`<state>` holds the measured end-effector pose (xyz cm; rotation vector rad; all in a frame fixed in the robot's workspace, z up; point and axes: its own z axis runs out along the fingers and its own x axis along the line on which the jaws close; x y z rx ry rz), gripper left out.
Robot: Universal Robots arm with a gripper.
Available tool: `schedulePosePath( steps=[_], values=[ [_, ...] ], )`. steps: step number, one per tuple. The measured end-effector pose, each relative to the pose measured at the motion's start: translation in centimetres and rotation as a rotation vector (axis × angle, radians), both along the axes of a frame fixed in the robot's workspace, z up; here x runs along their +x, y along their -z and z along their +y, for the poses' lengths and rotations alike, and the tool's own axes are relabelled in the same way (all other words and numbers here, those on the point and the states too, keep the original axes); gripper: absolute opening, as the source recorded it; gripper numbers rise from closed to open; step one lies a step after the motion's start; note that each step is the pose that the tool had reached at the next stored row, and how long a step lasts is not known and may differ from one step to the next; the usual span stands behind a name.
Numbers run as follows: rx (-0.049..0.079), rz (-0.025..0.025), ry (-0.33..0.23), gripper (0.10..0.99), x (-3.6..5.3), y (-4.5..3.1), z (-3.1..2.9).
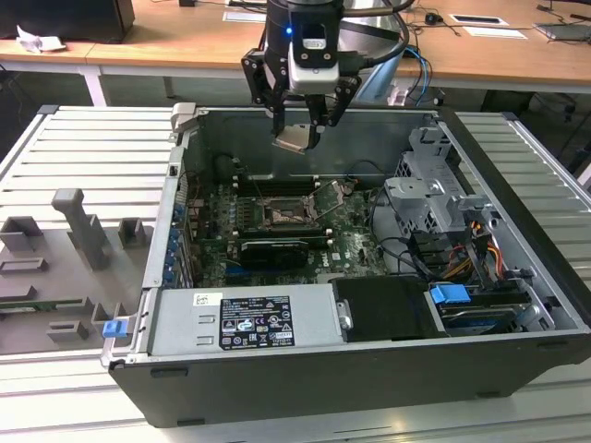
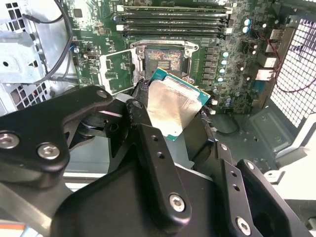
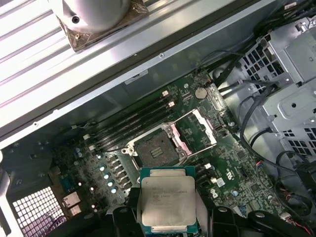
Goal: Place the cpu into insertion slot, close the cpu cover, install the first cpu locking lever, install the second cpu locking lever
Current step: 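Place the cpu into insertion slot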
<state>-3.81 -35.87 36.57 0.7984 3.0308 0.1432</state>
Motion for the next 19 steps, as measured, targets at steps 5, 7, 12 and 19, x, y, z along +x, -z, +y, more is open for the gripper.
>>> schedulePosePath(
  steps=[5, 7, 12, 19],
  values=[
    [0.000, 0.0001, 0.034, 0.529, 0.02, 0.03, 0.00],
    [0.000, 0.0001, 0.047, 0.529, 0.03, 0.06, 0.00],
    [-0.001, 0.0000, 0.080, 0.529, 0.04, 0.10, 0.00],
    [-0.005, 0.0000, 0.187, 0.529, 0.05, 0.24, 0.00]
  ],
)
